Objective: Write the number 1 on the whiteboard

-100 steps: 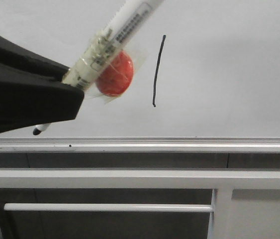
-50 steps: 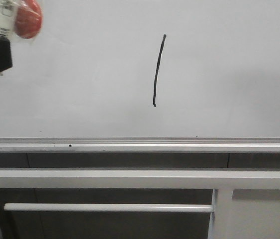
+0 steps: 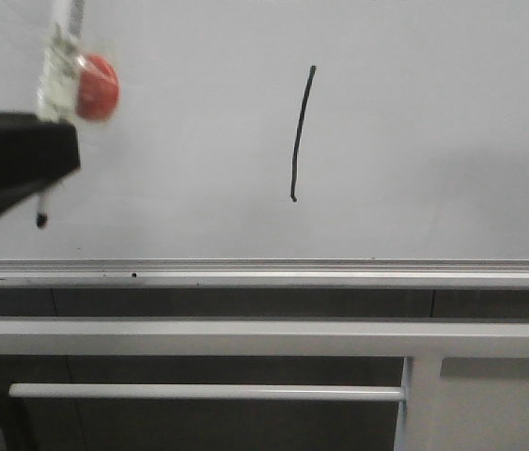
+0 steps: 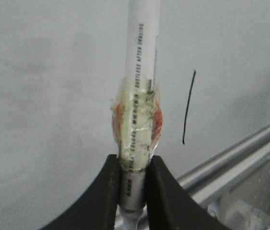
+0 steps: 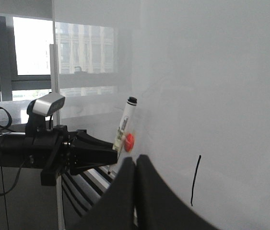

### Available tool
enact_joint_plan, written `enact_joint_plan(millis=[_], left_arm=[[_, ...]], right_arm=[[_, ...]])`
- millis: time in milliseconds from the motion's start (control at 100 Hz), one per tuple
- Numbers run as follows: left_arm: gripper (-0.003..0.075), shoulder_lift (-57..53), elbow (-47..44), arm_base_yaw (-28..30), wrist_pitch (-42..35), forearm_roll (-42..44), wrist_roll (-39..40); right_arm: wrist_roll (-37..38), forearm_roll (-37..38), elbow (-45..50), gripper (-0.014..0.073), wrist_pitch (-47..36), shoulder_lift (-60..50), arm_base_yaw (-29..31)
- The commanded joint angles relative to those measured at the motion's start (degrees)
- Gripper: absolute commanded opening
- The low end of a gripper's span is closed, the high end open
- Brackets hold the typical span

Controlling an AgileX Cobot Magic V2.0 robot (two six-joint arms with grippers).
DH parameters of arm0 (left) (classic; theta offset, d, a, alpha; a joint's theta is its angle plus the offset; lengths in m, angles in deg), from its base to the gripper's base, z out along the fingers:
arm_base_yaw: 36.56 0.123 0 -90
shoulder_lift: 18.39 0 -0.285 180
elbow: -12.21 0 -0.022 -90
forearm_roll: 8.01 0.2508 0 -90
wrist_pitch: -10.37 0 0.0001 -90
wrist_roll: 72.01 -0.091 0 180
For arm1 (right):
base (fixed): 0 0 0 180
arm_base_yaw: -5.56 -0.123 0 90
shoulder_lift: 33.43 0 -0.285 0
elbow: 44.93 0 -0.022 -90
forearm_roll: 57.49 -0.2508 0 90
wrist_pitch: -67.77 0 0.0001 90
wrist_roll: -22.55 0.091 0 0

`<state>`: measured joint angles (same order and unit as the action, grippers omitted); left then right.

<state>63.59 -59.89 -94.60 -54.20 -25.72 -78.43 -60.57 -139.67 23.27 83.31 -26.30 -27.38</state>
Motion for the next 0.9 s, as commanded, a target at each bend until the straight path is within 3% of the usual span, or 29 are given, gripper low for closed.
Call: enact_joint_plan(millis=[0, 100, 360, 890], left_arm=[[-0.0021, 3.9, 1.5, -1.4, -14.8, 2.0, 2.6], [-0.0021, 6.8, 1.7, -5.2, -14.8, 3.1, 2.6], [-0.0021, 7.2, 1.7, -13.7, -14.8, -11.3, 0.2], [-0.002, 7.2, 5.7, -14.0, -14.8, -19.2, -1.0]], right_arm=[[-0.5, -1.2, -0.4, -0.0061, -1.2, -0.2, 0.0], [-0.5, -1.3, 0.8, -0.0062, -1.0, -0.2, 0.0], [-0.5, -1.7, 1.7, -0.0063, -1.2, -0.2, 0.0], [-0.5, -1.8, 1.7, -0.0063, -1.2, -0.2, 0.0]])
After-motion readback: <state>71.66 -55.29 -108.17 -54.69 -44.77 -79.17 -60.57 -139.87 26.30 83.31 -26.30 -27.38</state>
